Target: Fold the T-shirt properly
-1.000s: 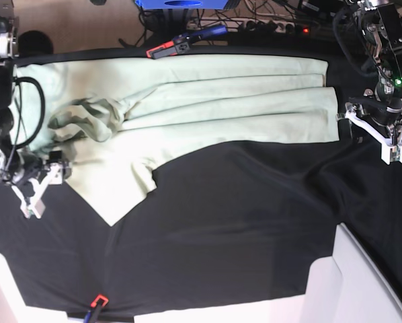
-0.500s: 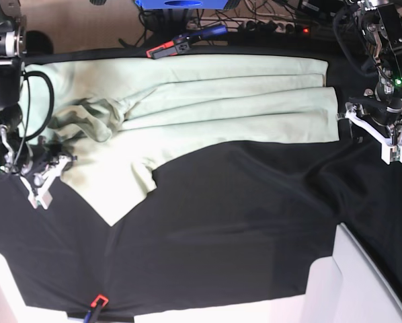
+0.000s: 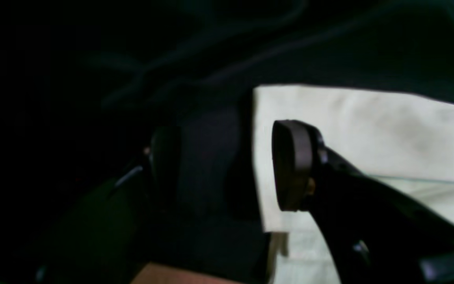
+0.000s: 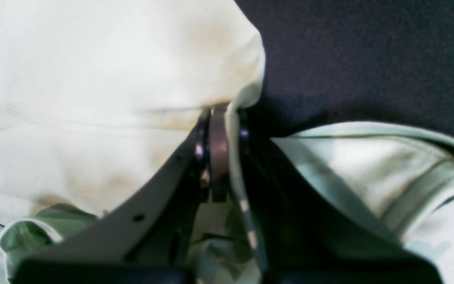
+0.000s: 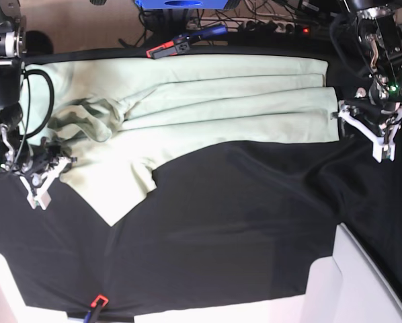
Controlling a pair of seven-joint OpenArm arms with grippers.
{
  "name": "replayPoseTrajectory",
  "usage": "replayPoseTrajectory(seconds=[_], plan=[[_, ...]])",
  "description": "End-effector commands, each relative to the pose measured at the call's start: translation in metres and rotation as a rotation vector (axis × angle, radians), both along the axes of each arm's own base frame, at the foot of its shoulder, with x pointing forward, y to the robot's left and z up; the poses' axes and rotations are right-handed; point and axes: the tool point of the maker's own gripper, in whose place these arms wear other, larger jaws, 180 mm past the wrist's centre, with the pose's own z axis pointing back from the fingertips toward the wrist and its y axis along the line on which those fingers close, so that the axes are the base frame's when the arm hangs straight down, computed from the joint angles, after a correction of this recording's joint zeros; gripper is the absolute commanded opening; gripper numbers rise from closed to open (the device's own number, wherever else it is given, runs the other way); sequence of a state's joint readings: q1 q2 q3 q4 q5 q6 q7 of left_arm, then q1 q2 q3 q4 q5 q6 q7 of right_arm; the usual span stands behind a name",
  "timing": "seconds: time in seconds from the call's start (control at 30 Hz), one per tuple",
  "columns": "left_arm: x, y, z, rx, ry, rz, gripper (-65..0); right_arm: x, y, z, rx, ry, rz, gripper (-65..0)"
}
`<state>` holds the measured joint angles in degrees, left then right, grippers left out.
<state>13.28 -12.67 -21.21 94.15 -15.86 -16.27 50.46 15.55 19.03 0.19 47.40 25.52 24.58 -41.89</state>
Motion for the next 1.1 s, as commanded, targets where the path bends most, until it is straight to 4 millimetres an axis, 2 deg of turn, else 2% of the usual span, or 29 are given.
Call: replayPoseTrajectory(seconds=[0.0,0.07,0.13,0.3,0.47,0.7,0.87,0.97,1.0,1.07], plan=[[0.010,0.002,0.011,0.009,-0.044,-0.001,-28.2,0.018,-0.007,0.016,-0.003,-0.056,-0.006,-65.0],[0.012,-0.002,0.011,0.000,-0.049,-0.019,-27.5,0.018,-0.007,0.016,-0.003,-0.057,-0.006,-65.0],[0.019,-0.003,0.012,-0.004,-0.059,-0.027,-22.5,0.018,-0.007,0.016,-0.004,-0.054,-0.004,-65.0],[0.022,0.002,-0.014,-0.061,-0.008,0.015,-10.9,0.018,-0.008,0.016,-0.007,-0.053,-0.005,-65.0],[0.024,0.002,-0.037,-0.116,0.035,0.049,-10.7,0.018,-0.009,0.017,-0.009,-0.053,-0.005,-65.0],[0.042,-0.002,-0.050,-0.174,0.048,0.074,-10.7,0.017,-0.008,0.016,-0.006,-0.051,-0.004,-65.0],[0.050,-0.018,-0.069,-0.238,0.072,0.087,-10.7,0.017,-0.008,0.016,-0.006,-0.051,-0.004,-65.0],[0.050,-0.025,-0.080,-0.260,0.052,0.096,-12.8,0.017,-0.008,0.016,-0.007,-0.051,-0.004,-65.0],[0.049,-0.028,-0.083,-0.268,0.054,0.098,-16.8,0.017,-0.009,0.017,-0.009,-0.051,-0.005,-65.0],[0.049,-0.029,-0.085,-0.273,0.050,0.101,-32.4,0.017,-0.010,0.017,-0.010,-0.051,-0.005,-65.0]])
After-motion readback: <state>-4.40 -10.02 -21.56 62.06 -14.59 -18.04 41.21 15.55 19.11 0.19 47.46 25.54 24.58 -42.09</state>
